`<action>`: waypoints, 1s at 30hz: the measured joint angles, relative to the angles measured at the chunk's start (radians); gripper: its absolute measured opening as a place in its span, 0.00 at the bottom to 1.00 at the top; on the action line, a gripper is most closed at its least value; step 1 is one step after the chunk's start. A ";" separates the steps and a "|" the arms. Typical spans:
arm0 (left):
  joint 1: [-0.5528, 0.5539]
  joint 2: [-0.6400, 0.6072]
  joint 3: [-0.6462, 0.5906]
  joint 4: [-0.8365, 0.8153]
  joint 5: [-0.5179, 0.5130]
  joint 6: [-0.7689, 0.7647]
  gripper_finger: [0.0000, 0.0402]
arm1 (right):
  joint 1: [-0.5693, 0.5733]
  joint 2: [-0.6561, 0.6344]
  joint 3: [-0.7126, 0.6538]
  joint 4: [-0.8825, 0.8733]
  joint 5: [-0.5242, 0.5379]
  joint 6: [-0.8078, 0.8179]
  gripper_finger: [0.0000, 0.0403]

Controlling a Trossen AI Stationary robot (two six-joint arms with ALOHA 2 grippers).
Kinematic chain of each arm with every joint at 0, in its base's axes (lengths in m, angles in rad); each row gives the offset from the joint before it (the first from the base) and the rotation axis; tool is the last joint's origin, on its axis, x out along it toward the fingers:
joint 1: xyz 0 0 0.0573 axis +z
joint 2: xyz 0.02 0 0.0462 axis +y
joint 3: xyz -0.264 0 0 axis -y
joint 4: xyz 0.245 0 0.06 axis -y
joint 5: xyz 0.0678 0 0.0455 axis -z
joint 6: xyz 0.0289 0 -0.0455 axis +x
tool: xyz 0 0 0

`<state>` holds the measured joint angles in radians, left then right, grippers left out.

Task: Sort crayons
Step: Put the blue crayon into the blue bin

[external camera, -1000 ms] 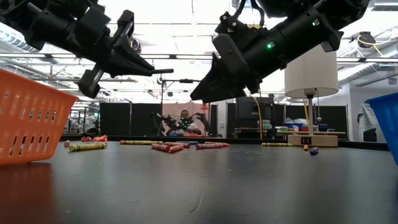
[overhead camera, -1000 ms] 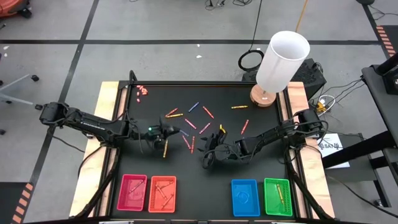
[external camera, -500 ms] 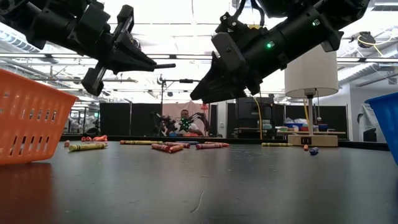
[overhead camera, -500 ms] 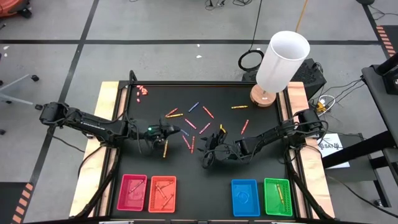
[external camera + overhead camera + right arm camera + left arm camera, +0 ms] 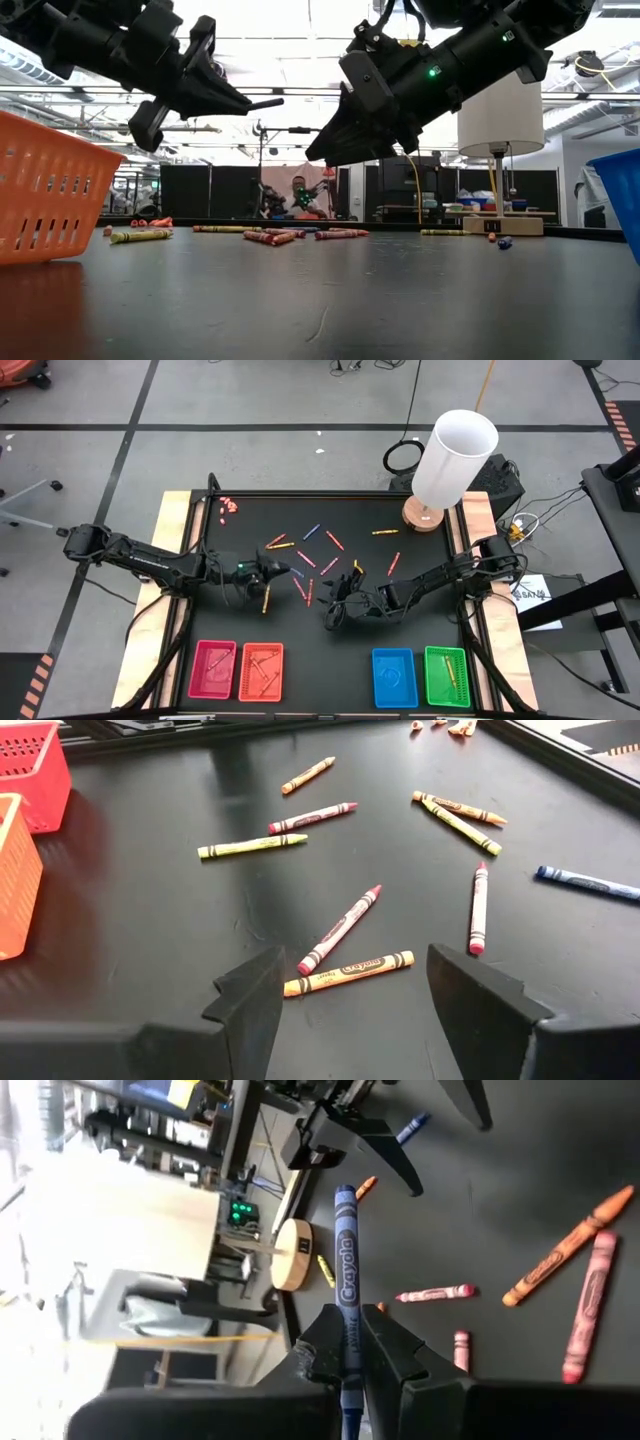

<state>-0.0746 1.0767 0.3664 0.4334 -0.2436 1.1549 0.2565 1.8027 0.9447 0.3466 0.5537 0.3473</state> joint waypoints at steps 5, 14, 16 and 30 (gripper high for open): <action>0.000 0.000 0.000 0.000 0.000 -0.093 0.04 | 0.000 0.000 0.000 0.000 0.000 -0.002 0.57; 0.000 0.000 0.000 -0.001 0.000 -0.372 0.04 | -0.001 0.001 0.000 0.060 0.056 -0.094 0.57; 0.000 0.000 0.000 -0.001 0.000 -0.441 0.04 | -0.001 0.001 0.000 0.095 0.056 -0.130 0.57; 0.000 0.000 0.000 0.003 0.008 -0.652 0.04 | -0.031 0.001 0.000 0.391 0.099 -0.551 0.57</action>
<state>-0.0746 1.0767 0.3664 0.4366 -0.2359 0.5032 0.2259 1.8034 0.9447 0.7374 0.6522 -0.2032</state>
